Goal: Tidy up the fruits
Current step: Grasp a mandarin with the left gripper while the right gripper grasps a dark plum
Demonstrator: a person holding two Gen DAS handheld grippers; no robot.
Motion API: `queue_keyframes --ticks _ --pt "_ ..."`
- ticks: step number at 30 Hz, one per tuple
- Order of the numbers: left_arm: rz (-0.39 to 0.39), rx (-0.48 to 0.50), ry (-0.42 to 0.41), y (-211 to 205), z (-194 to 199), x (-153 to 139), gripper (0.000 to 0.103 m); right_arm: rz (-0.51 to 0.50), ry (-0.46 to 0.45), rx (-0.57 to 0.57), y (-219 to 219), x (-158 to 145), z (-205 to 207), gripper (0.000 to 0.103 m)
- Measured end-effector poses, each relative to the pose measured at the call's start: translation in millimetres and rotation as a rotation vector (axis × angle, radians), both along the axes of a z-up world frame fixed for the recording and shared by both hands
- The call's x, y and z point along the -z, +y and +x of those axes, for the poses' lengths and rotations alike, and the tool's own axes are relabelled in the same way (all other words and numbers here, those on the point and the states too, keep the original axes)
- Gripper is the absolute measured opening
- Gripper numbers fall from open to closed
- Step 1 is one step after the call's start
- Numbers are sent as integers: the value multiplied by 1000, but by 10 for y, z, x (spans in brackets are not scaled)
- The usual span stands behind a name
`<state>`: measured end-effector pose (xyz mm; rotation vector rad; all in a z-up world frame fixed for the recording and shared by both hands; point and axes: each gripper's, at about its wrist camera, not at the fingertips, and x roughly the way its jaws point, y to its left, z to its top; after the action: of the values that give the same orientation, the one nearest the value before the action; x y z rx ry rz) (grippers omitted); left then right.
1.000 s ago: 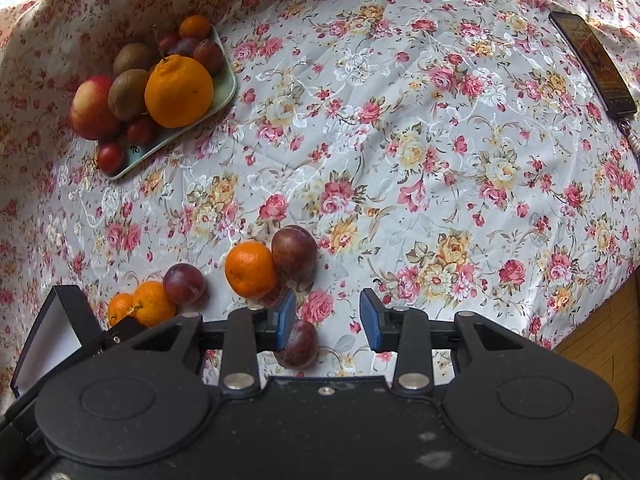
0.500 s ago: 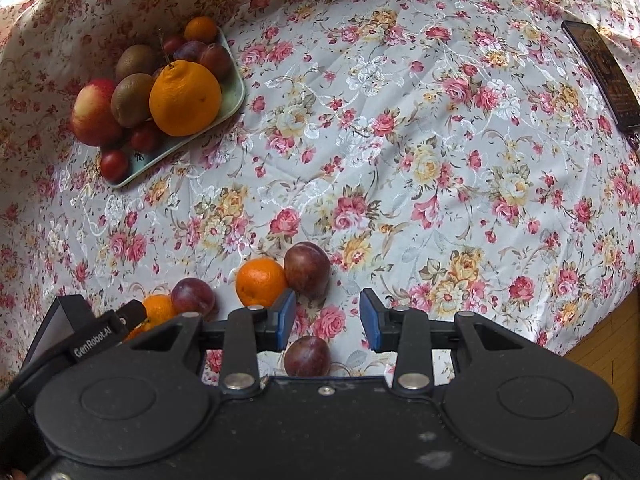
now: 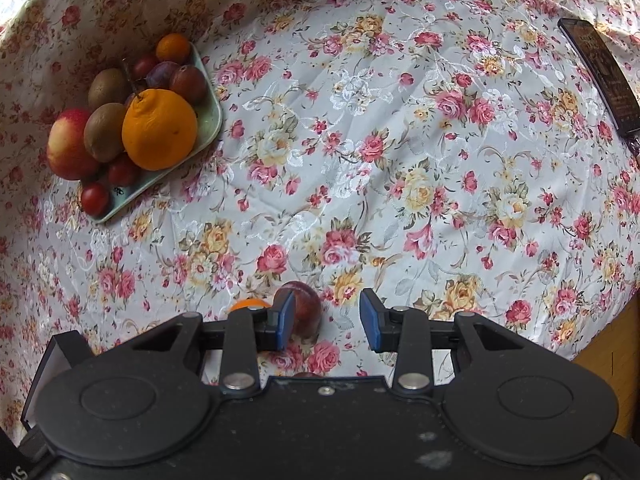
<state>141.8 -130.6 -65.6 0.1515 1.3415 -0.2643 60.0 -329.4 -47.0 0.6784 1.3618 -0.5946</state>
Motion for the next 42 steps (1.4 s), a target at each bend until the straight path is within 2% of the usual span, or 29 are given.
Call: queue_keyframes --ticks 4,10,16,22,30,39,42 --pt "-12 -27 21 40 55 46 45 17 -2 -4 7 14 42 39" --pt "5 4 6 -9 4 47 48 22 8 -30 54 63 30 39" --pt "-26 -14 19 18 39 56 51 38 25 -29 71 124 34 39" --pt "-19 -2 15 -21 7 60 53 40 22 -29 50 125 39 39" --pt "-94 0 69 -39 -39 31 54 29 24 15 -61 121 17 39" --pt "-49 -65 80 63 -36 63 54 35 12 7 -31 134 19 39" --pt "-63 -82 101 97 -17 99 55 40 2 2 3 147 30 39"
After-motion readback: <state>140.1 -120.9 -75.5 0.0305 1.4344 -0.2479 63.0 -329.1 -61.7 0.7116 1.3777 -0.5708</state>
